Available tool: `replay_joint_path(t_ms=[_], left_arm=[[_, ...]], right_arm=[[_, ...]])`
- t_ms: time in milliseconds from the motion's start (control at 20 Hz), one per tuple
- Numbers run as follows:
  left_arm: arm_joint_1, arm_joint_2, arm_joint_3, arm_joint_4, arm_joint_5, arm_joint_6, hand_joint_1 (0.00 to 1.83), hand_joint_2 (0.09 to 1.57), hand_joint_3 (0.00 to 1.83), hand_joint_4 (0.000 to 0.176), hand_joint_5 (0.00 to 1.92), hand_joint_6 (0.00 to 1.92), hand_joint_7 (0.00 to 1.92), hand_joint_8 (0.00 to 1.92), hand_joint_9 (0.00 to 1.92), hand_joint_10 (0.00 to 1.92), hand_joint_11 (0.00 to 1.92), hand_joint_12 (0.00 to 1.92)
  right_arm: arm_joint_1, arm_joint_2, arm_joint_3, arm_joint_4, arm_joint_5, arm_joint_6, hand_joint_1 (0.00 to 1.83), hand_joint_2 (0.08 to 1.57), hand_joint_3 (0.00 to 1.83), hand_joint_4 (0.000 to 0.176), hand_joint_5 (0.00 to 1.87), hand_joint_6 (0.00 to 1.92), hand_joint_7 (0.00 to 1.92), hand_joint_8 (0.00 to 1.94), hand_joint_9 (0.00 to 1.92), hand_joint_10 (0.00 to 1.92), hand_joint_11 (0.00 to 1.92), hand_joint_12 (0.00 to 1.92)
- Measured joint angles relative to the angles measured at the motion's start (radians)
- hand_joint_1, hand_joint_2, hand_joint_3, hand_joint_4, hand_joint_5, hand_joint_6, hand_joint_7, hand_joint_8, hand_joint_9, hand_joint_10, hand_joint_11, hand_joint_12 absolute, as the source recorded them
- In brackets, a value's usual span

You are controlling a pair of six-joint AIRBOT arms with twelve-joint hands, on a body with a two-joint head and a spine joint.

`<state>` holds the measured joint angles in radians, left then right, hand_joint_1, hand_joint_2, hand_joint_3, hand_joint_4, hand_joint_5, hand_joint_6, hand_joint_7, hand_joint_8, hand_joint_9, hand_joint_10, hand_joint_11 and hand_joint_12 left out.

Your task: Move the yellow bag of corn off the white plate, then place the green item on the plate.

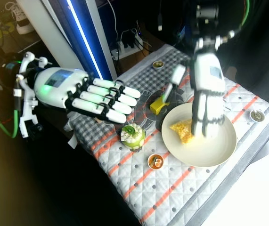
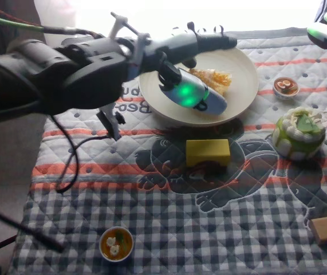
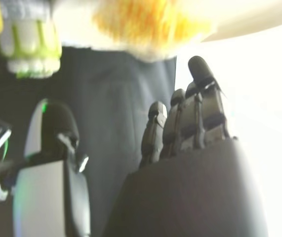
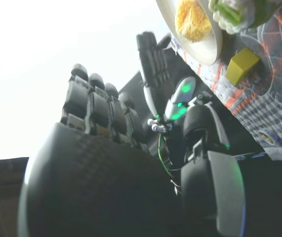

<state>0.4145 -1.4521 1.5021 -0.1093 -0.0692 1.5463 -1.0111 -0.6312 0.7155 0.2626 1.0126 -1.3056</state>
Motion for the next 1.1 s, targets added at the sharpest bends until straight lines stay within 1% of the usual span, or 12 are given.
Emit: replay_joint_path(t_ms=[100, 200, 300, 350, 400, 450, 500, 700, 750, 900, 950, 1100], left_arm=[[0.000, -0.042, 0.046, -0.031, 0.035, 0.038, 0.88, 0.98, 0.00, 0.060, 0.26, 0.03, 0.18, 0.02, 0.12, 0.05, 0.00, 1.53], [0.003, -0.059, 0.061, -0.034, 0.052, 0.039, 1.00, 0.97, 0.00, 0.087, 0.31, 0.02, 0.21, 0.01, 0.12, 0.24, 0.00, 1.61], [0.007, -0.060, 0.070, -0.036, 0.053, 0.042, 0.89, 1.06, 0.02, 0.062, 0.45, 0.08, 0.37, 0.08, 0.01, 1.31, 0.16, 1.86], [0.008, -0.059, 0.072, -0.038, 0.057, 0.042, 0.82, 1.07, 0.00, 0.049, 0.50, 0.43, 0.40, 0.60, 0.21, 1.66, 0.46, 1.91], [0.008, -0.057, 0.072, -0.038, 0.059, 0.042, 0.88, 1.22, 0.01, 0.131, 0.65, 1.22, 0.38, 0.96, 0.32, 1.72, 0.59, 1.92], [0.008, -0.055, 0.072, -0.039, 0.058, 0.042, 0.92, 1.29, 0.00, 0.033, 0.63, 1.45, 0.33, 1.23, 0.33, 1.74, 0.55, 1.92], [0.008, -0.047, 0.067, -0.039, 0.056, 0.043, 1.05, 1.32, 0.01, 0.004, 0.65, 1.46, 0.49, 1.61, 0.39, 1.77, 0.56, 1.92], [0.010, -0.045, 0.065, -0.052, 0.061, 0.043, 1.11, 1.26, 0.00, 0.000, 0.73, 1.37, 0.39, 1.75, 0.45, 1.89, 0.51, 1.92], [0.010, -0.043, 0.064, -0.057, 0.061, 0.043, 1.14, 1.27, 0.01, 0.000, 0.74, 1.36, 0.57, 1.66, 0.50, 1.91, 0.56, 1.92], [0.009, 0.000, 0.024, -0.080, 0.047, 0.042, 1.07, 1.35, 0.01, 0.021, 0.59, 1.60, 0.54, 1.69, 0.42, 1.77, 0.49, 1.92], [0.008, 0.024, -0.001, -0.082, 0.034, 0.038, 1.23, 1.17, 0.00, 0.000, 0.36, 1.60, 0.30, 1.64, 0.37, 1.78, 0.50, 1.92], [-0.010, 0.118, -0.099, -0.077, -0.024, 0.035, 1.43, 1.07, 0.00, 0.000, 0.26, 1.91, 0.19, 1.90, 0.33, 1.92, 0.56, 1.92]], right_arm=[[-0.002, -0.001, 0.000, -0.002, 0.001, 0.012, 0.51, 1.30, 0.00, 0.000, 0.00, 0.00, 0.00, 0.00, 0.00, 0.00, 0.00, 0.14], [-0.003, -0.001, 0.002, -0.008, 0.000, 0.024, 0.53, 1.30, 0.00, 0.000, 0.00, 0.00, 0.00, 0.00, 0.00, 0.00, 0.00, 0.25], [-0.003, -0.001, 0.005, -0.020, 0.002, 0.044, 0.51, 1.31, 0.00, 0.000, 0.00, 0.00, 0.00, 0.00, 0.00, 0.00, 0.00, 0.37], [-0.003, -0.001, 0.008, -0.026, 0.003, 0.052, 0.49, 1.31, 0.00, 0.000, 0.00, 0.00, 0.00, 0.00, 0.00, 0.00, 0.00, 0.38], [-0.003, -0.001, 0.009, -0.028, 0.003, 0.064, 0.46, 1.32, 0.00, 0.000, 0.00, 0.00, 0.00, 0.00, 0.00, 0.00, 0.00, 0.34], [-0.003, -0.001, 0.011, -0.030, 0.005, 0.074, 0.47, 1.31, 0.00, 0.000, 0.00, 0.00, 0.00, 0.00, 0.00, 0.00, 0.00, 0.38], [-0.003, -0.001, 0.013, -0.031, 0.007, 0.076, 0.49, 1.31, 0.00, 0.000, 0.00, 0.00, 0.00, 0.00, 0.00, 0.00, 0.00, 0.39], [-0.003, -0.001, 0.013, -0.033, 0.008, 0.078, 0.50, 1.31, 0.00, 0.000, 0.00, 0.00, 0.00, 0.00, 0.01, 0.00, 0.00, 0.49], [-0.003, -0.001, 0.014, -0.032, 0.008, 0.078, 0.52, 1.31, 0.00, 0.000, 0.00, 0.00, 0.00, 0.00, 0.00, 0.00, 0.00, 0.55], [-0.003, -0.001, 0.014, -0.031, 0.008, 0.079, 0.52, 1.32, 0.00, 0.000, 0.00, 0.00, 0.00, 0.00, 0.01, 0.00, 0.00, 0.56], [-0.003, -0.001, 0.014, -0.031, 0.008, 0.080, 0.51, 1.32, 0.00, 0.000, 0.00, 0.00, 0.00, 0.00, 0.01, 0.00, 0.00, 0.52], [-0.004, -0.001, 0.014, -0.031, 0.012, 0.088, 0.47, 1.33, 0.00, 0.000, 0.00, 0.00, 0.00, 0.00, 0.00, 0.00, 0.00, 0.24]])
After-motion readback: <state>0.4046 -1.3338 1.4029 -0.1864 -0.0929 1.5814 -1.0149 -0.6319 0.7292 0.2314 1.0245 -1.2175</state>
